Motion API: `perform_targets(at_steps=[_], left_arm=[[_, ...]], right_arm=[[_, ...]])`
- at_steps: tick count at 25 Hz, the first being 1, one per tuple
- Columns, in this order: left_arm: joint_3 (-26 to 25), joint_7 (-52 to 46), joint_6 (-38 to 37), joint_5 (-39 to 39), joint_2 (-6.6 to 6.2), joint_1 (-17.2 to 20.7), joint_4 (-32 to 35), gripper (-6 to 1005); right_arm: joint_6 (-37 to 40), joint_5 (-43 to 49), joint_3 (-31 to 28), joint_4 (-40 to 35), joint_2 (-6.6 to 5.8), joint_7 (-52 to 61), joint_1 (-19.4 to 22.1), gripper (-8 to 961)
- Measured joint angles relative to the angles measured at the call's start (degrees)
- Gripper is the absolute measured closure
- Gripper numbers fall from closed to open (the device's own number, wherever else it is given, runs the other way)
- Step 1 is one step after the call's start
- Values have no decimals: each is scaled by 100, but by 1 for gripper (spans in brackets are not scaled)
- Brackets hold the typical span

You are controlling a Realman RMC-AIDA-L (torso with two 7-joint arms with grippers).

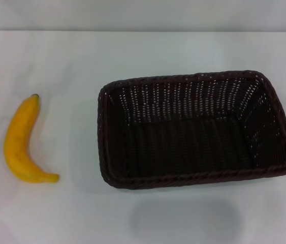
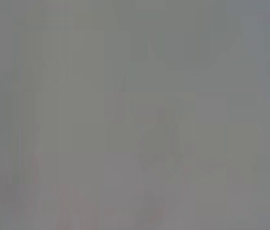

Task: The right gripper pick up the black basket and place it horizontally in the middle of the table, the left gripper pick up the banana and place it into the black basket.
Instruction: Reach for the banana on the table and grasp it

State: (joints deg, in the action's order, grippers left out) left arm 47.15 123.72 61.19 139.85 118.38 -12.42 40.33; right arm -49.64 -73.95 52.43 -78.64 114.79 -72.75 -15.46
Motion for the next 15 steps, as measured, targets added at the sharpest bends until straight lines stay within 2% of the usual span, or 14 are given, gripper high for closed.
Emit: perform_targets(at_steps=[2,4,6,9,12,13,14,15], left_arm=[[-1,-834,-257,-578,-8,93,359,124],[-5,-2140,-567,-1500,-33,198,918,124],[-22,-3476,-722,-2463,-125,224,1405,124],[-24,-5726,-650,-3909,-396,163,1951,124],[-30,-7716,-131,-5268,-738,-80,2343,124],[-39,-8938,408,-6167,-990,-350,2502,124],[-39,-8938,408,-6167,-990,-350,2502,124],[-43,-9349,641,-6503,-1096,-488,2519,124]], right_arm=[[-84,-1168,-432,887,-7,-1219,-9,279],[-377,-2078,-839,1703,-10,-2246,-93,278],[-765,-2688,-1372,2493,-12,-3222,-223,278],[-1295,-3192,-2095,3447,-4,-4418,-368,277],[-1713,-3586,-2568,4149,-8,-5540,-435,277],[-1789,-3669,-2634,4298,-12,-5803,-436,277],[-1841,-3727,-2682,4405,-13,-6038,-429,277],[-1843,-3744,-2694,4438,-13,-6166,-420,277]])
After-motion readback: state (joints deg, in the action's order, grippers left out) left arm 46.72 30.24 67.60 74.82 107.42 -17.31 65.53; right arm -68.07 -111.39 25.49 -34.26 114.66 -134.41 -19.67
